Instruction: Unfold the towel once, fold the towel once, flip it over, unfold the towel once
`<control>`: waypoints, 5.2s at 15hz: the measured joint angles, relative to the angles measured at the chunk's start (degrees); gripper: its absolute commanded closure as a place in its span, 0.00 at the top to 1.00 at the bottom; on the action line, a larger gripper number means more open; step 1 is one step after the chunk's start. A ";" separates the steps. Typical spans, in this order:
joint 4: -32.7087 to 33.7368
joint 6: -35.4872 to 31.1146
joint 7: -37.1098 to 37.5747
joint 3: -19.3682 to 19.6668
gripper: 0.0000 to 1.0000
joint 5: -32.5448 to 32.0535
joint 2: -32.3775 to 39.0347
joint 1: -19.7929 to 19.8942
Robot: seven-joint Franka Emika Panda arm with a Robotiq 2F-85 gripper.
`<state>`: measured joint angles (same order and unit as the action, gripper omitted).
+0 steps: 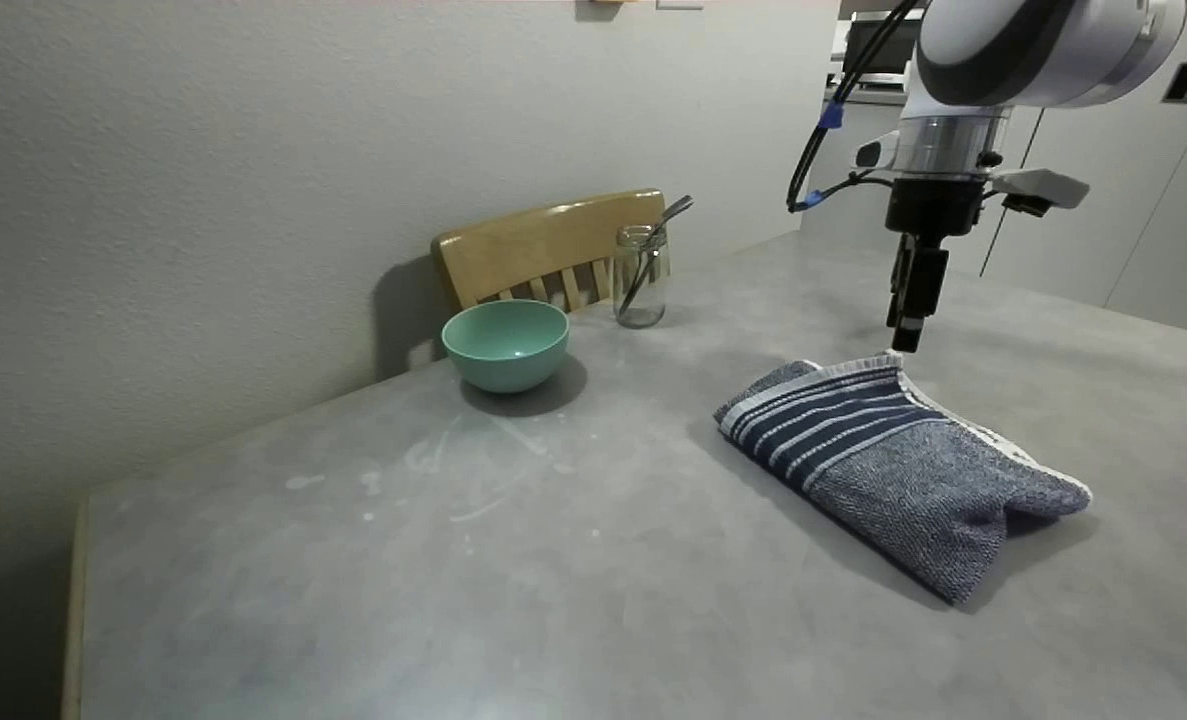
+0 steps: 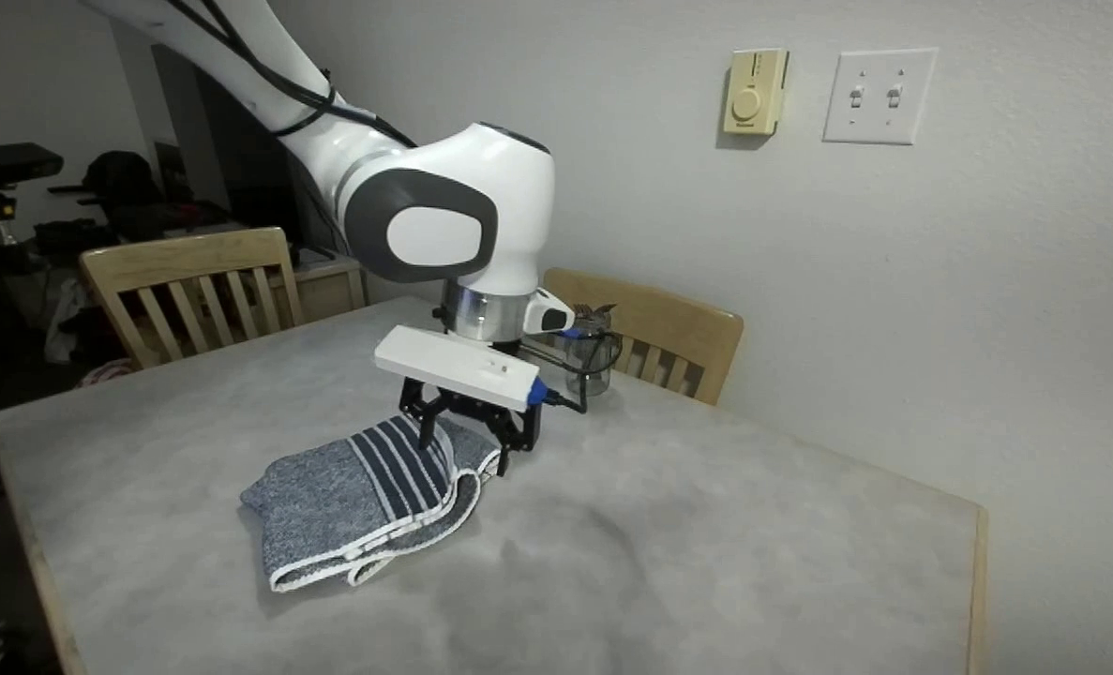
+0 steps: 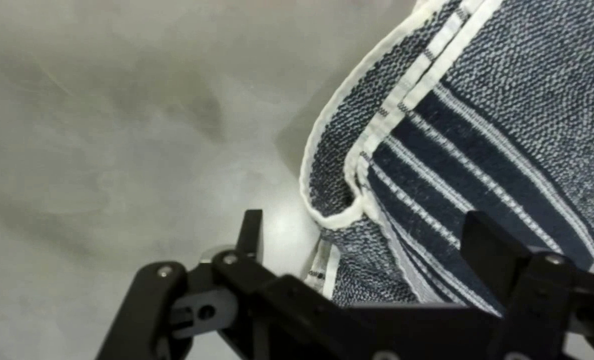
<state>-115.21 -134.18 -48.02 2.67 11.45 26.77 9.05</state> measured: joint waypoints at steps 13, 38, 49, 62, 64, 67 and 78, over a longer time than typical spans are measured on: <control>6.29 4.86 -7.78 -5.72 1.00 4.80 7.03 8.56; 7.92 13.05 -12.12 -6.01 0.03 13.90 8.62 11.52; 8.54 12.89 -0.43 -5.76 0.02 13.88 7.86 10.40; 5.67 18.51 40.29 -3.19 0.02 -4.11 -6.25 -5.44; 6.12 20.22 41.10 -3.77 0.02 -3.30 -6.87 -6.42; 7.76 22.12 40.16 -5.03 0.02 2.56 -6.81 -6.49; 12.80 26.61 38.40 -7.10 0.02 10.36 -5.39 -6.72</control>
<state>-102.42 -107.57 -9.62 -4.43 21.81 21.38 2.33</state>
